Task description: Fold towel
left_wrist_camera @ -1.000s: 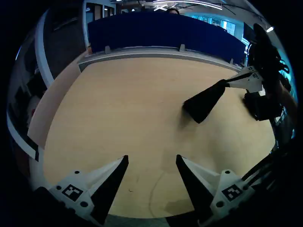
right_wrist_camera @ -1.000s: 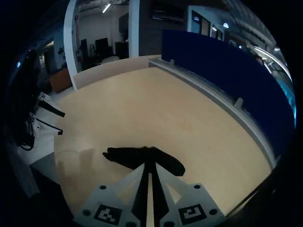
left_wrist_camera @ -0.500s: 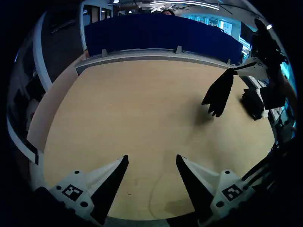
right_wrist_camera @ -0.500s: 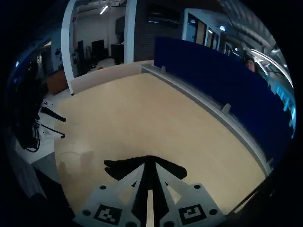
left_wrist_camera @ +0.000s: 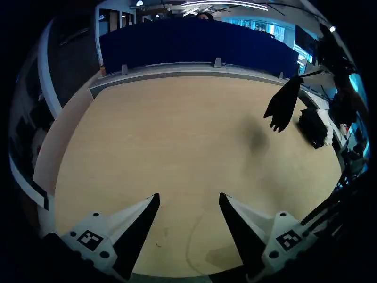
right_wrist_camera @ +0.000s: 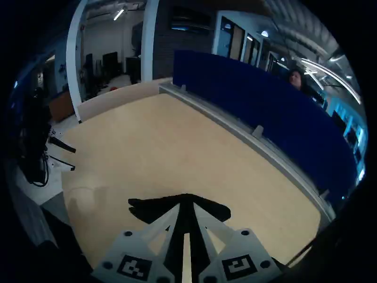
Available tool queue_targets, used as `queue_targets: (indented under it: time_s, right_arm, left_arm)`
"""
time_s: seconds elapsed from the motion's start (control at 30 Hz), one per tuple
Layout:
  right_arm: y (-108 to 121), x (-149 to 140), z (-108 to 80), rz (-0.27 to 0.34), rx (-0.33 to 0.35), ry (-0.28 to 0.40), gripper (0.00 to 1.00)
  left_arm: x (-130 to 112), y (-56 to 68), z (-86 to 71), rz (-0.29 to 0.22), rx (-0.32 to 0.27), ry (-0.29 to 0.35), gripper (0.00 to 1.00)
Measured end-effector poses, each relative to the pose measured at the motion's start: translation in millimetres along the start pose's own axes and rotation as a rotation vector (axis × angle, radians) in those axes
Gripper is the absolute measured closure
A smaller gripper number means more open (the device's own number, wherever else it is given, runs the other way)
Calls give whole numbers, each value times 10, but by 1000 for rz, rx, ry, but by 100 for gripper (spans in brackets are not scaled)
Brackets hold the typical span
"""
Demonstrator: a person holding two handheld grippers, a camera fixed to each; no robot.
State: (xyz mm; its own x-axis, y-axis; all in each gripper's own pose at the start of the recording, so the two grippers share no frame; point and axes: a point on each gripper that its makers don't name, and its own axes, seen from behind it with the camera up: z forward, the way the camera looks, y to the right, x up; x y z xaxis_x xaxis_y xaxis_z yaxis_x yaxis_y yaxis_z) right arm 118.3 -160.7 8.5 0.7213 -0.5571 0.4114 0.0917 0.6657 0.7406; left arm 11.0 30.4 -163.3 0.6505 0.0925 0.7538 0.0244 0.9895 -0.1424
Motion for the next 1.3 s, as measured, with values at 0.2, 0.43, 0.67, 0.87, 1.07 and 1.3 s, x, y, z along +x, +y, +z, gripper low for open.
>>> queue_targets:
  time_s: [0.2,0.43,0.67,0.87,1.07,1.3]
  right_arm:
    - [368,-85,-196,6,-49,-15,95]
    - [824,-171,-397,27,-111,-22,95]
    - [1242,-315,-588,36,-163,-46,95]
    - [1569,-432,-736,58,-204,-59,95]
    - [1898,-543,-907,83,-250,-67,95]
    - [2205,-669,-1049,105,-287,-83,95]
  left_arm:
    - [10,6,25,3,1,-3,7]
    - [35,19,68,17,1,-8,7]
    - [67,31,103,22,0,-10,7]
    - [82,33,121,17,1,-13,7]
    - [96,54,126,17,0,-15,7]
    - [129,96,139,26,-3,-18,7]
